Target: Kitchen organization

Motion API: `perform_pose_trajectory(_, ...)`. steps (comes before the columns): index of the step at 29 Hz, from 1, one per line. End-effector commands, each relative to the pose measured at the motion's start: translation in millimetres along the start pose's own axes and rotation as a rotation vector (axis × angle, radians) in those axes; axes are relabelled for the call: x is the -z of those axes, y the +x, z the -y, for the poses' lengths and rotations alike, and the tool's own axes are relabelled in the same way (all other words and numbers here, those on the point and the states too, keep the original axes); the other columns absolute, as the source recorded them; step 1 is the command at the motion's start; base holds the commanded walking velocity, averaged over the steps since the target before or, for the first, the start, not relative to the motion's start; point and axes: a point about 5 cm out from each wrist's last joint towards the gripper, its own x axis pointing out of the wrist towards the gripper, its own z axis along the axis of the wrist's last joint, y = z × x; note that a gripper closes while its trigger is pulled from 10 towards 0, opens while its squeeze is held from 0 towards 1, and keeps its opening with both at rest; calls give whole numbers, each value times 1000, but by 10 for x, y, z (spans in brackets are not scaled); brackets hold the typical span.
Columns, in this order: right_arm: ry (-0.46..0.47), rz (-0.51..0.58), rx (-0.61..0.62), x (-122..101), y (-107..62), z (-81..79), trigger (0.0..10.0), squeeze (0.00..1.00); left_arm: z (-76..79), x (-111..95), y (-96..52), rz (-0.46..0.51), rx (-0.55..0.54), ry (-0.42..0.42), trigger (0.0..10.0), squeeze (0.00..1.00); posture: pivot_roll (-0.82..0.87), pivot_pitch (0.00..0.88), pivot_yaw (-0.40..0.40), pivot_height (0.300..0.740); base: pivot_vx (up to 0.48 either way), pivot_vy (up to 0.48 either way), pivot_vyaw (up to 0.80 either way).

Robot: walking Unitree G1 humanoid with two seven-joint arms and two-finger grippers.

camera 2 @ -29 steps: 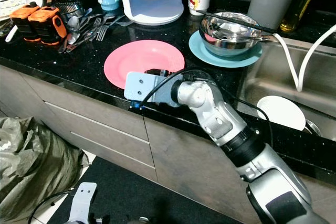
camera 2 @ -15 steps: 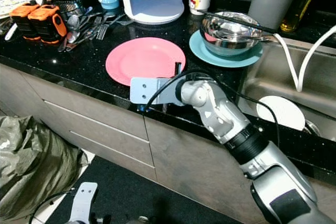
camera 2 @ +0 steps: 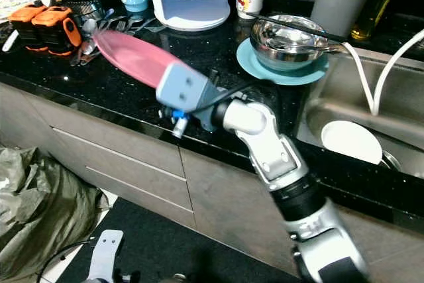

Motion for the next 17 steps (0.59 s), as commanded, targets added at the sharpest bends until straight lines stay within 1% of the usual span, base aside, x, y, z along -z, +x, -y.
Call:
perform_pose_trajectory(1, 98, 133, 6, -206, -44, 43, 0, 0, -2, 52, -7, -14, -4, -6, 10000, 0, 16, 120, -1, 740, 0, 0, 0)
perform_pose_trajectory(2, 213, 245, 24, -317, -70, 61, 0, 0, -2, 53, -7, -14, -5, -6, 10000, 0, 16, 113, 1, 740, 0, 0, 0)
perform_pose_trajectory(5, 313, 329, 45, -377, -115, 80, 0, 0, -1, 55, -6, -15, -5, -4, 10000, 0, 18, 108, 3, 740, 0, 0, 0)
perform_pose_trajectory(6, 337, 348, 48, -388, -128, 84, 0, 0, 0, 55, -6, -16, -5, -4, 10000, 0, 18, 108, 3, 740, 0, 0, 0)
perform_pose_trajectory(7, 337, 348, 48, -388, -128, 84, 0, 0, 0, 55, -6, -16, -5, -4, 10000, 0, 18, 108, 3, 740, 0, 0, 0)
perform_pose_trajectory(8, 371, 379, 61, -408, -146, 94, 0, 0, 0, 55, -6, -16, -5, 0, 10000, 0, 18, 108, 3, 740, 0, 0, 0)
perform_pose_trajectory(9, 417, 419, 82, -439, -186, 129, 0, 0, 0, 55, -6, -15, -6, 0, 10000, 0, 16, 105, 3, 740, 0, 0, 0)
perform_pose_trajectory(11, 474, 469, 114, -485, -262, 201, 0, 0, 2, 55, -5, -15, -7, 0, 10000, 0, 15, 104, 3, 740, 0, 0, 0)
perform_pose_trajectory(12, 502, 481, 141, -512, -337, 270, 0, 0, 3, 56, -5, -15, -7, 0, 10000, 0, 12, 104, 4, 740, 0, 0, 0)
perform_pose_trajectory(14, 508, 481, 153, -517, -365, 296, 0, 0, 4, 56, -5, -15, -7, 0, 10000, 0, 12, 104, 4, 740, 0, 0, 0)
perform_pose_trajectory(16, 530, 464, 214, -489, -487, 392, 0, 0, 9, 55, -3, -17, -2, 7, 10000, 0, 7, 101, 8, 740, 0, 0, -800)
perform_pose_trajectory(17, 525, 455, 231, -476, -509, 408, 0, 0, 10, 54, -3, -17, -1, 7, 10000, 0, 7, 101, 8, 740, 0, 0, -800)
